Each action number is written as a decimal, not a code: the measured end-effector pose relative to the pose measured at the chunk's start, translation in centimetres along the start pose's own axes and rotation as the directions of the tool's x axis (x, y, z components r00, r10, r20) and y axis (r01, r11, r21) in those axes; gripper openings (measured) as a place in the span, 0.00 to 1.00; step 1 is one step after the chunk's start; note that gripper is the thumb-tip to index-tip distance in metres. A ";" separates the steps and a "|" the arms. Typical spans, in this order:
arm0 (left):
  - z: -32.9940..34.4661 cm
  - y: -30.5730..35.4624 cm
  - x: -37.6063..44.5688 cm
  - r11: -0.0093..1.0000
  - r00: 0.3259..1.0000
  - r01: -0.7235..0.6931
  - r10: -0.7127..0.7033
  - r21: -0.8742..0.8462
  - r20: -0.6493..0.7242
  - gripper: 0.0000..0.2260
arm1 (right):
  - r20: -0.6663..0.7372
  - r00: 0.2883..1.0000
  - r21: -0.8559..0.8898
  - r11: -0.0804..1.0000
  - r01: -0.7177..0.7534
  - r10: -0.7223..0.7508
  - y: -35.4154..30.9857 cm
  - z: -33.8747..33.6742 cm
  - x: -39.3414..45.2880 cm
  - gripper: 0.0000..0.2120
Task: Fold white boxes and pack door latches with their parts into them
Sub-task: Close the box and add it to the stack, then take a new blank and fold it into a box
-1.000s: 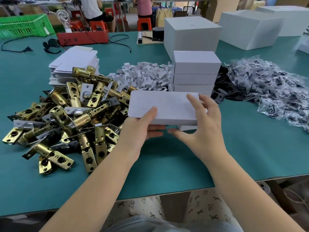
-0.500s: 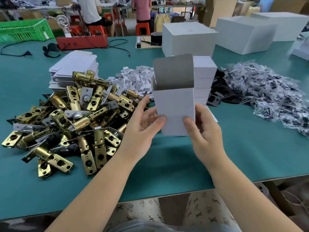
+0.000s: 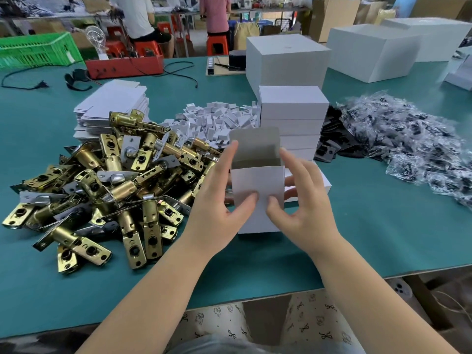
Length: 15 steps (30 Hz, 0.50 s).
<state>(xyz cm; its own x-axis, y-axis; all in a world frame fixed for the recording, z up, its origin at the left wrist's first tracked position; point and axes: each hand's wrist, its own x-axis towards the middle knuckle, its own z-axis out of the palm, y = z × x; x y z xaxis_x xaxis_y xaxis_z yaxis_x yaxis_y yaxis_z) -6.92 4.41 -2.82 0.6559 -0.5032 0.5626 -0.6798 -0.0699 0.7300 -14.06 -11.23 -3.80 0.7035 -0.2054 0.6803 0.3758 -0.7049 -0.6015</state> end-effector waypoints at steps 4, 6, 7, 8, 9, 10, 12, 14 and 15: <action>-0.3 -0.4 0.1 0.965 0.987 -0.155 0.158 0.212 0.002 0.28 | 0.018 1.000 -0.052 0.998 0.027 -0.026 -0.1 -0.1 0.0 0.29; -0.3 -0.4 0.2 0.958 0.987 -0.149 0.159 0.245 -0.022 0.28 | 0.026 1.000 -0.053 0.998 0.013 -0.011 -0.1 -0.1 0.0 0.30; -0.3 -0.4 0.2 0.955 0.986 -0.147 0.162 0.259 -0.037 0.29 | 0.026 1.000 -0.057 0.998 0.007 -0.006 -0.1 0.0 -0.1 0.30; -0.2 -0.4 0.2 0.951 0.985 -0.145 0.165 0.273 -0.050 0.30 | 0.024 1.000 -0.062 0.998 0.001 0.001 -0.1 0.1 -0.1 0.30; -0.1 -0.4 0.1 0.949 0.985 -0.136 0.160 0.285 -0.061 0.32 | 0.020 1.000 -0.066 0.998 -0.009 0.010 -0.1 0.2 -0.1 0.31; 0.0 -0.4 0.1 0.947 0.987 -0.121 0.146 0.299 -0.064 0.35 | 0.014 1.000 -0.069 0.997 -0.021 0.022 -0.1 0.4 -0.1 0.32; 0.0 -0.4 0.1 0.939 0.993 -0.084 0.107 0.334 -0.052 0.38 | 0.004 0.999 -0.068 0.997 -0.041 0.041 -0.1 0.6 -0.2 0.33; 0.1 -0.2 0.1 0.936 0.997 -0.038 0.058 0.349 -0.045 0.41 | -0.003 0.998 -0.071 0.996 -0.056 0.056 0.0 0.6 -0.2 0.33; 0.1 -0.2 0.1 0.940 0.998 -0.014 0.032 0.340 -0.046 0.43 | -0.006 0.998 -0.075 0.995 -0.061 0.060 -0.1 0.6 -0.1 0.33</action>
<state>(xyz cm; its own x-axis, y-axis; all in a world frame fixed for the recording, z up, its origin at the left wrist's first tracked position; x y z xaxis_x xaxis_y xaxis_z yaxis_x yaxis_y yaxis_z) -6.79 4.35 -2.92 0.6483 -0.4651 0.6028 -0.7602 -0.3517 0.5463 -13.81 -10.71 -4.13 0.7214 -0.2516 0.6452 0.2863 -0.7400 -0.6087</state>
